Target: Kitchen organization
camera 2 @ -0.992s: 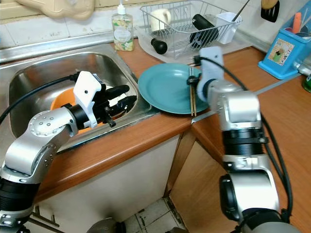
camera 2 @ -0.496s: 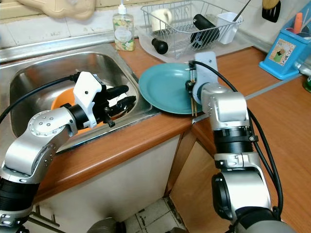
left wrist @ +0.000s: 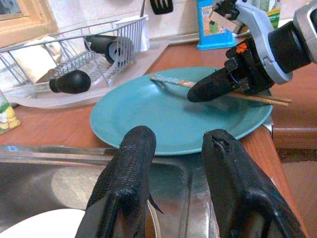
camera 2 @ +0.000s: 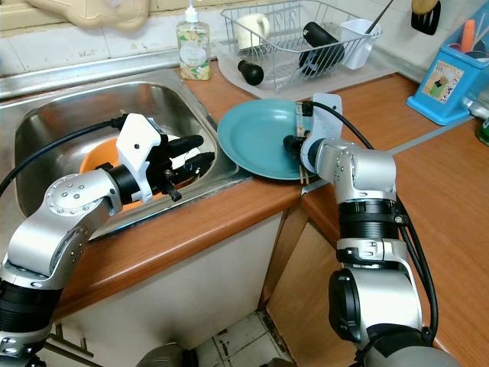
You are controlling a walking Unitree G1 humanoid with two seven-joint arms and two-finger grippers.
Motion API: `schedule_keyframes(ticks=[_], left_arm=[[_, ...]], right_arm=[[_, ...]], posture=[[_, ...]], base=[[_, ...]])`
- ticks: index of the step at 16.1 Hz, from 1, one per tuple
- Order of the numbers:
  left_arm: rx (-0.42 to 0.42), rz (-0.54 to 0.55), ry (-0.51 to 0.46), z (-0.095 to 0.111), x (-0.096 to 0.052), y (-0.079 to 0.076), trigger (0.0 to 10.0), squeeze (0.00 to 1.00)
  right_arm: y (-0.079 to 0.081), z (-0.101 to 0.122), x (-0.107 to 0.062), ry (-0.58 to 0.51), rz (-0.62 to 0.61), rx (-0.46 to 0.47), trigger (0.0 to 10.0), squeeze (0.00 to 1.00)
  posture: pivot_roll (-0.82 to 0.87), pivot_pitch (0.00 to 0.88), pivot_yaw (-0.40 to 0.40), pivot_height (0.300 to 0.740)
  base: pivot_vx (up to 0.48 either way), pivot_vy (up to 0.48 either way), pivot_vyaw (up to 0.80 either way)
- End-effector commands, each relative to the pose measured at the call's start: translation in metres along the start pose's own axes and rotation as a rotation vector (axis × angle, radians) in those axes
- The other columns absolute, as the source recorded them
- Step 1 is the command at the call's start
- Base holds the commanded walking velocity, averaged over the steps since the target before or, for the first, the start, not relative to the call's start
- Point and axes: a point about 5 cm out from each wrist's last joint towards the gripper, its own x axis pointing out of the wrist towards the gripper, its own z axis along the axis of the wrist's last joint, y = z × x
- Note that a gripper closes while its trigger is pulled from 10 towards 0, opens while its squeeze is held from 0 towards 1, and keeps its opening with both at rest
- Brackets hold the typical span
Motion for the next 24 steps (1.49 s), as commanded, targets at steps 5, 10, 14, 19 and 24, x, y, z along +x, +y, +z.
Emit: schedule_keyframes(ticks=[5,10,14,19,24], left_arm=[[0.024,-0.049,0.022,0.001,0.000,-0.005,10.0,0.00],[0.026,-0.055,0.027,0.000,0.001,-0.006,10.0,0.00],[-0.004,-0.031,0.021,0.001,0.001,-0.004,10.0,0.00],[-0.138,0.006,-0.043,0.008,0.006,0.002,10.0,0.96],[-0.375,0.018,-0.189,0.019,0.011,-0.001,10.0,0.00]], right_arm=[[-0.001,-0.001,0.001,0.024,0.016,0.025,0.0,0.00],[-0.002,0.003,0.000,-0.012,0.019,0.043,0.0,0.00],[-0.005,0.015,-0.007,-0.091,0.052,0.076,0.0,0.00],[0.006,0.034,-0.030,-0.334,0.359,0.138,0.0,0.00],[0.037,0.017,-0.058,-0.422,0.701,0.019,2.0,0.00]], posture=[[-0.05,0.005,0.009,0.740],[-0.05,0.000,0.009,0.740],[-0.05,0.000,0.012,0.740],[-0.05,0.010,0.019,0.740],[-0.05,0.020,0.022,0.740]], base=[[0.000,0.000,0.00],[0.000,0.000,0.00],[0.000,0.000,0.00],[0.000,0.000,0.00],[0.000,0.000,0.00]])
